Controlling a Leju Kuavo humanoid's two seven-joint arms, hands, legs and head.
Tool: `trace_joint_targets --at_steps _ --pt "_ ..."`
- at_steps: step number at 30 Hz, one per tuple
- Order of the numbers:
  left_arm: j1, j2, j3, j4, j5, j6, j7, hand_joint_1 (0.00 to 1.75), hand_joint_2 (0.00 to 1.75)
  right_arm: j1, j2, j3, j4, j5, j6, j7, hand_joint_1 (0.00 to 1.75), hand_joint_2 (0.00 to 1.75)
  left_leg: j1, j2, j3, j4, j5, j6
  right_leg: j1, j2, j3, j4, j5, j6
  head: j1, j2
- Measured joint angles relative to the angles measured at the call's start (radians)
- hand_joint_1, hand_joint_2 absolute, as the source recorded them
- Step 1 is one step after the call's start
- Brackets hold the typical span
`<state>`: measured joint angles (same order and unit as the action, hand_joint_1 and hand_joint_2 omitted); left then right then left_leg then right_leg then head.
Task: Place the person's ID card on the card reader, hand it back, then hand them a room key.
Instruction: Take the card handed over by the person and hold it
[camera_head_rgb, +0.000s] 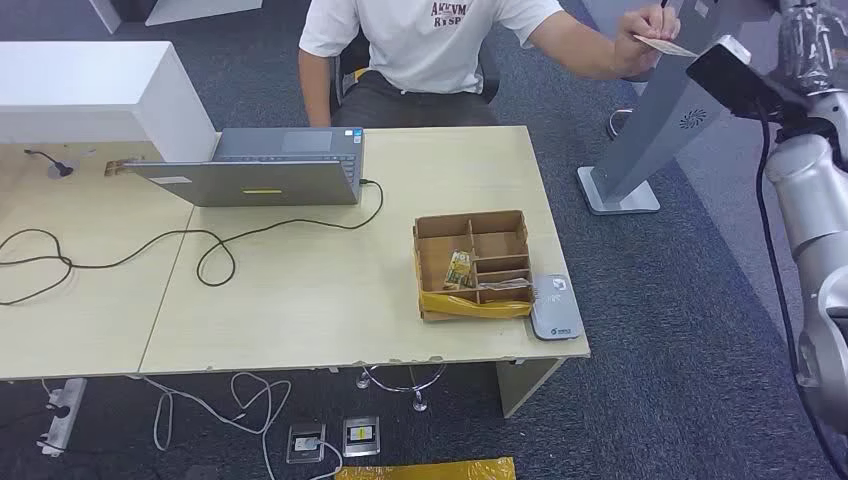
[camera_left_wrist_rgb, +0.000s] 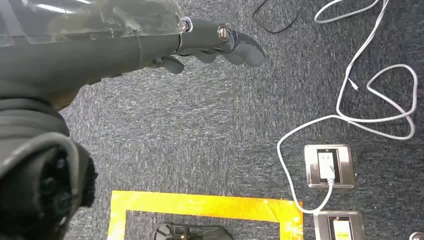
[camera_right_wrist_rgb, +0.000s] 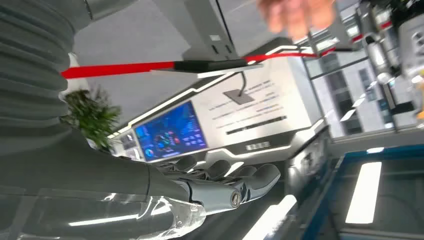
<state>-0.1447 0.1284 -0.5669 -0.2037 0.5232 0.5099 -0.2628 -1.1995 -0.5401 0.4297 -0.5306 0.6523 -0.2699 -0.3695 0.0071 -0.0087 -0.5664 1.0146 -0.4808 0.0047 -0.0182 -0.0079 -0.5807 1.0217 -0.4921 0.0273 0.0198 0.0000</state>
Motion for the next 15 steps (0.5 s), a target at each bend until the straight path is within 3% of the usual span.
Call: trace_joint_targets --at_steps 13,15 --pt "0.000 0.005 -0.001 0.001 0.000 -0.009 0.000 0.00 0.00 0.018 0.037 0.104 -0.019 0.040 0.009 0.016 0.00 1.75 0.000 0.000 0.000 0.000 0.000 0.000 0.000 0.000 0.000 0.000 0.000 0.000 0.000 0.000" --pt "0.000 0.007 -0.003 0.001 -0.001 -0.009 0.000 0.00 0.00 0.019 0.040 0.117 -0.019 0.043 0.009 0.019 0.26 1.75 0.000 0.000 0.000 0.000 0.000 0.000 0.000 0.000 0.000 0.000 0.000 0.000 0.000 0.000"
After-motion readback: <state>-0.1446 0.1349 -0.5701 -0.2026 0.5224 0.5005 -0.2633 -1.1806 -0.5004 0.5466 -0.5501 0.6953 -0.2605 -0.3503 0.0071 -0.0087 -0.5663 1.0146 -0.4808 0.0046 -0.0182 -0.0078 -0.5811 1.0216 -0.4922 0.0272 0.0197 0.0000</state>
